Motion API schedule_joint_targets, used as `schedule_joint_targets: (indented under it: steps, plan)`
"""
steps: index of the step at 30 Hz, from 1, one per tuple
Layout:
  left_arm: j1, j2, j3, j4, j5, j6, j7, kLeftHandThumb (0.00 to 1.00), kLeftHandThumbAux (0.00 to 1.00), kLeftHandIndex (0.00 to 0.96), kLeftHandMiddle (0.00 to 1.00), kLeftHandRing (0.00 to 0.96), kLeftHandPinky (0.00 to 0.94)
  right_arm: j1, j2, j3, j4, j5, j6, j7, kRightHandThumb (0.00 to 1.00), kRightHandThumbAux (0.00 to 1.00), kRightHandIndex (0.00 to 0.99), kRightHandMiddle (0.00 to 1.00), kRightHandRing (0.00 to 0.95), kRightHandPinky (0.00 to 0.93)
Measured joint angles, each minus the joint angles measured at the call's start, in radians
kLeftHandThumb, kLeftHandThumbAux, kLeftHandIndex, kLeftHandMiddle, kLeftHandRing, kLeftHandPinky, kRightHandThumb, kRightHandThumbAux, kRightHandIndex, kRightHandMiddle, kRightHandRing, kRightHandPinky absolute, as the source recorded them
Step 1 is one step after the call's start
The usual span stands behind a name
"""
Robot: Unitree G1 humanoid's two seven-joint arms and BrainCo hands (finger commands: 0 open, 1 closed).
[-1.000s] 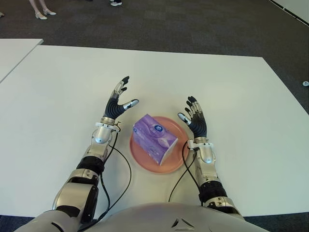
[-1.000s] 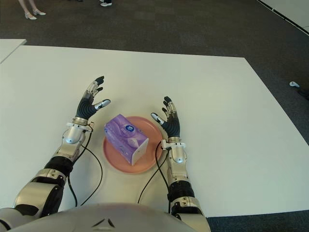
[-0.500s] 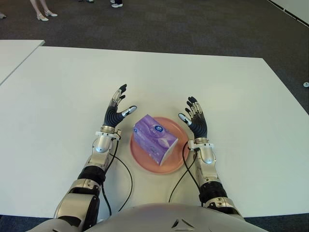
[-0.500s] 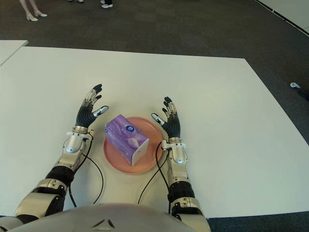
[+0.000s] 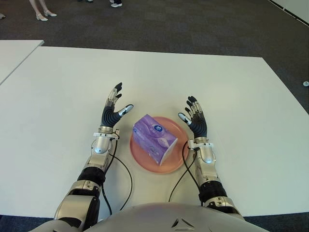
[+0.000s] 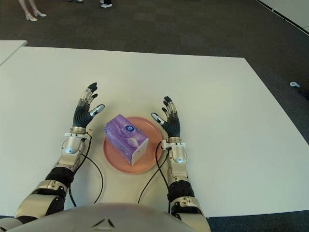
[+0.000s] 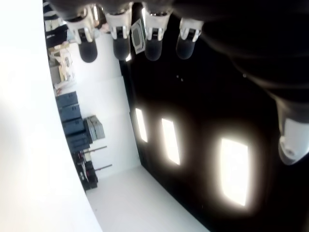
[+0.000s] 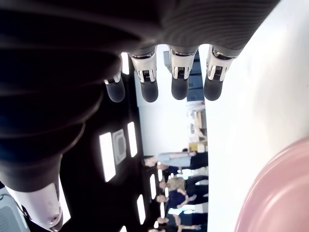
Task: Put the tissue paper into the plate.
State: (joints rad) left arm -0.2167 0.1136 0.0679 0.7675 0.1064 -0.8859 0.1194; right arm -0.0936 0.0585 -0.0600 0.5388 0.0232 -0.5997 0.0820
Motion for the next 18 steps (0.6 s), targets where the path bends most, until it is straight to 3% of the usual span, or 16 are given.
schedule_joint_targets:
  steps: [7,18]
  plan:
    - [0.016,-0.026,0.036,-0.011,-0.012,0.039,0.073,0.000,0.488,0.000,0.000,0.000,0.000,0.000,0.000,0.000,0.000,0.001,0.000,0.002,0.120,0.689,0.000,0.010,0.000,0.013]
    - [0.095,-0.058,0.037,-0.090,-0.048,0.114,0.081,0.000,0.457,0.000,0.000,0.000,0.000,0.002,0.000,0.000,-0.001,0.013,-0.001,0.012,0.115,0.682,0.000,0.011,0.000,0.011]
